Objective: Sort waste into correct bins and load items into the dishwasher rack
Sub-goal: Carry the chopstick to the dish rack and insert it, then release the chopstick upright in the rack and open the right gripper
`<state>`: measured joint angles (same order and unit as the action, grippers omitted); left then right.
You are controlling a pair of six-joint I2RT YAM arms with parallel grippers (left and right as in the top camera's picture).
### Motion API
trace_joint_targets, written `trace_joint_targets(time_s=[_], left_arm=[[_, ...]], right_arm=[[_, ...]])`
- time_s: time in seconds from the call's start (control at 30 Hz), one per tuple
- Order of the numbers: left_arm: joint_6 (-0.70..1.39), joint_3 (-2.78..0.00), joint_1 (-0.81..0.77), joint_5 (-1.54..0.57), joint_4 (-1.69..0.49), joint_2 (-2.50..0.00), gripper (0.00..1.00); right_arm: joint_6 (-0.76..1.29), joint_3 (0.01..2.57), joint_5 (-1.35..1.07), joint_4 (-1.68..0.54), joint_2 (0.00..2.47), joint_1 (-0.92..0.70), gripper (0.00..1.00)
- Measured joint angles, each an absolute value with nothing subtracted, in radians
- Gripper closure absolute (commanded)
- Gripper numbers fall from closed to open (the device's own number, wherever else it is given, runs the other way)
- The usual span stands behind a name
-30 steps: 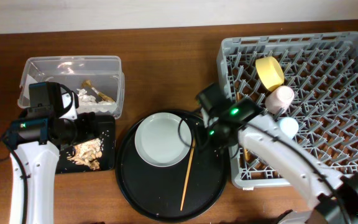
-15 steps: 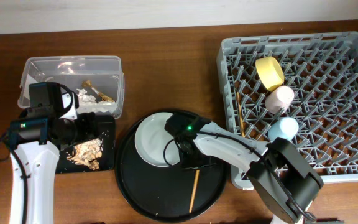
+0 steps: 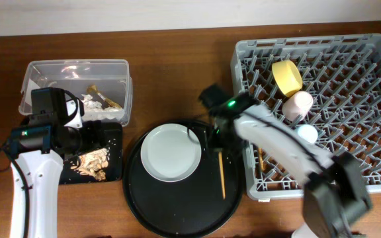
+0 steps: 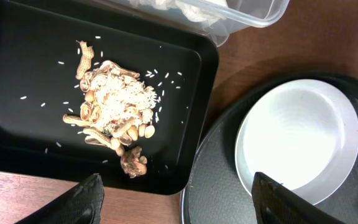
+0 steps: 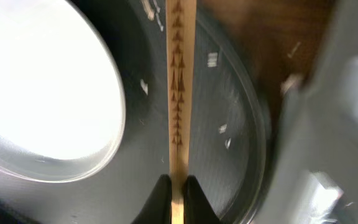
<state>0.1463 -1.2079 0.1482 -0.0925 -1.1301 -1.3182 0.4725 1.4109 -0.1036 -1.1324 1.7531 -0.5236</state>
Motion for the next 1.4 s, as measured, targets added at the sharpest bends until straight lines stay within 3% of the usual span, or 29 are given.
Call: trace_joint_targets(time_s=[0.13,0.27,0.37,0.43,0.5,0.53,0.87,1.07,1.4], left_arm=[[0.146,-1.208,0.148,-0.093,-1.130,-1.318,0.25],[0.146,-1.208,0.148,-0.093,-1.130,-1.318,0.25],[0.146,-1.208,0.148,-0.093,-1.130,-1.318,0.24],[0.146,-1.208,0.148,-0.093,-1.130,-1.318,0.25],[0.146,-1.208,0.148,-0.093,-1.130,-1.318,0.25],[0.146,-1.208,0.148,-0.093,-1.130,-1.318,0.24],[0.146,-1.208,0.148,-0.093,-1.130,-1.318,0.24],[0.146,-1.208,0.148,-0.093,-1.130,-1.318,0.24],[0.146,-1.208,0.148,-0.092,-1.131,-1.318,0.24]], right_arm=[[0.265,1.586,-0.089,-1.229,1.652,-0.342,0.96],[0.159,1.567,-0.075,-1.267,1.675,-0.179,0.93],[0.107,1.507,-0.072,-1.251,1.724,-0.159,0.90],[0.097,1.490,-0.072,-1.245,1.746,-0.159,0.81],[0.093,1.490,-0.072,-1.245,1.746,-0.159,0.60],[0.088,1.490,-0.072,-1.244,1.746,-0.159,0.58],[0.079,1.560,-0.157,-1.242,1.703,-0.164,0.54],[0.079,1.585,-0.168,-1.293,1.671,-0.178,0.59],[0.079,1.315,-0.128,-1.242,1.679,-0.178,0.59]])
